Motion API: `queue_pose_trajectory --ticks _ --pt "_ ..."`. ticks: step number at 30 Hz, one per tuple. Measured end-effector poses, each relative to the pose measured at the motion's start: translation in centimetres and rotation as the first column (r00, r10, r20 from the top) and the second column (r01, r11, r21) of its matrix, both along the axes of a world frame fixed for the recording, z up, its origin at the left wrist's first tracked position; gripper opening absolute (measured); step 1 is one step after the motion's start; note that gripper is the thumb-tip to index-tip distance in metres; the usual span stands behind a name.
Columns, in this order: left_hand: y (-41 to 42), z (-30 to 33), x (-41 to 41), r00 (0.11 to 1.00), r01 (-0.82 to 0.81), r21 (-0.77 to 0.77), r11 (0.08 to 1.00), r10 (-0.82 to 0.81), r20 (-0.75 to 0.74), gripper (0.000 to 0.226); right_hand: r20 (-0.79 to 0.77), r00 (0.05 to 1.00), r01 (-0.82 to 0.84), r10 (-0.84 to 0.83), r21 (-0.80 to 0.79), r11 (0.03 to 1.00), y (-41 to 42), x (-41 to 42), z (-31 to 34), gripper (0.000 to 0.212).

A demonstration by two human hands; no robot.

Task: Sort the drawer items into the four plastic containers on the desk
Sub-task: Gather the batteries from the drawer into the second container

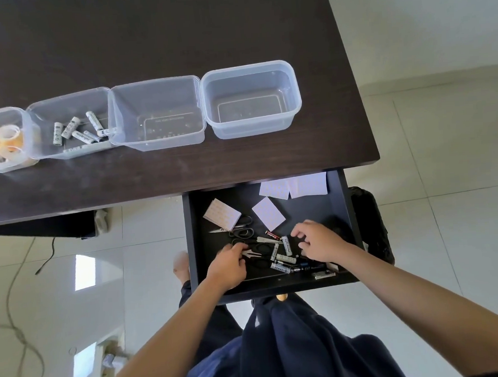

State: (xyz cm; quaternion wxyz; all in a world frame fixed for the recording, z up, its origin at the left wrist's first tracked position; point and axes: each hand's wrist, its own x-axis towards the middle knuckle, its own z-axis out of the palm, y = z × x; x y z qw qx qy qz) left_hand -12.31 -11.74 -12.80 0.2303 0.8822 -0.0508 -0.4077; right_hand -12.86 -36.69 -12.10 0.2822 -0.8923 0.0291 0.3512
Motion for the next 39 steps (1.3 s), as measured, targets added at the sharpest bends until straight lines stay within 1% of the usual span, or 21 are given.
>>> queue_pose_trajectory --ticks 6,10,12,14,16,18,19,21,23,26,29,31,33,36,39 --pt "1.4 -0.2 0.6 0.983 0.147 0.155 0.977 -0.162 0.087 0.044 0.102 0.972 -0.210 0.214 -0.045 0.977 1.4 0.5 0.1 0.046" --pt "1.5 0.0 1.1 0.950 0.267 0.251 0.931 -0.298 0.097 0.042 0.061 0.946 -0.309 0.318 -0.115 0.944 2.6 0.3 -0.6 0.055" --pt "1.2 0.2 1.2 0.929 0.313 0.282 0.907 -0.354 0.110 0.040 0.055 0.944 -0.317 0.325 -0.122 0.941 2.7 0.2 -0.9 0.056" --pt "1.0 0.5 1.1 0.919 0.297 0.253 0.921 -0.348 0.186 0.034 0.064 0.945 -0.313 0.320 -0.103 0.944 2.5 0.2 -1.1 0.051" --pt "0.6 0.7 0.9 0.890 0.288 0.164 0.944 -0.327 0.319 0.029 0.068 0.939 -0.330 0.337 -0.105 0.938 2.2 0.1 -1.1 0.042" --pt "0.0 0.7 1.0 0.834 0.359 0.107 0.927 -0.370 0.410 0.033 0.067 0.936 -0.337 0.346 -0.123 0.934 1.9 0.0 -1.1 0.039" --pt "-0.5 0.6 1.1 0.805 0.417 0.121 0.901 -0.428 0.412 0.042 0.067 0.937 -0.333 0.343 -0.124 0.935 1.9 -0.1 -1.0 0.040" --pt "-1.4 0.3 1.4 0.757 0.511 0.216 0.832 -0.554 0.346 0.061 0.054 0.933 -0.347 0.355 -0.118 0.930 2.2 -0.1 -0.8 0.046" --pt "-1.9 -0.1 1.8 0.730 0.543 0.314 0.779 -0.622 0.282 0.069 0.033 0.913 -0.398 0.406 -0.145 0.906 2.5 -0.1 -0.7 0.048" --pt "-1.5 -0.6 2.3 0.702 0.552 0.394 0.735 -0.665 0.257 0.067 0.023 0.899 -0.427 0.437 -0.166 0.889 2.4 -0.2 -0.8 0.037" --pt "-0.4 -0.8 2.8 0.691 0.548 0.403 0.733 -0.668 0.275 0.056 0.016 0.896 -0.436 0.444 -0.163 0.885 1.9 -0.4 -1.0 0.022" --pt "0.2 -0.9 3.0 0.671 0.562 0.408 0.719 -0.685 0.284 0.055 0.015 0.902 -0.424 0.432 -0.162 0.891 1.6 -0.5 -1.0 0.019" --pt "0.4 -0.9 3.1 0.656 0.574 0.412 0.708 -0.698 0.286 0.055 0.020 0.916 -0.393 0.400 -0.148 0.908 1.4 -0.4 -0.9 0.021" --pt "0.3 -0.8 3.3 0.653 0.577 0.419 0.701 -0.705 0.279 0.056 0.041 0.923 -0.375 0.383 -0.122 0.919 1.5 -0.2 -0.8 0.034" --pt "0.2 -0.9 3.2 0.675 0.538 0.430 0.725 -0.676 0.296 0.059 0.031 0.929 -0.364 0.368 -0.100 0.926 2.0 -0.1 -0.9 0.043"
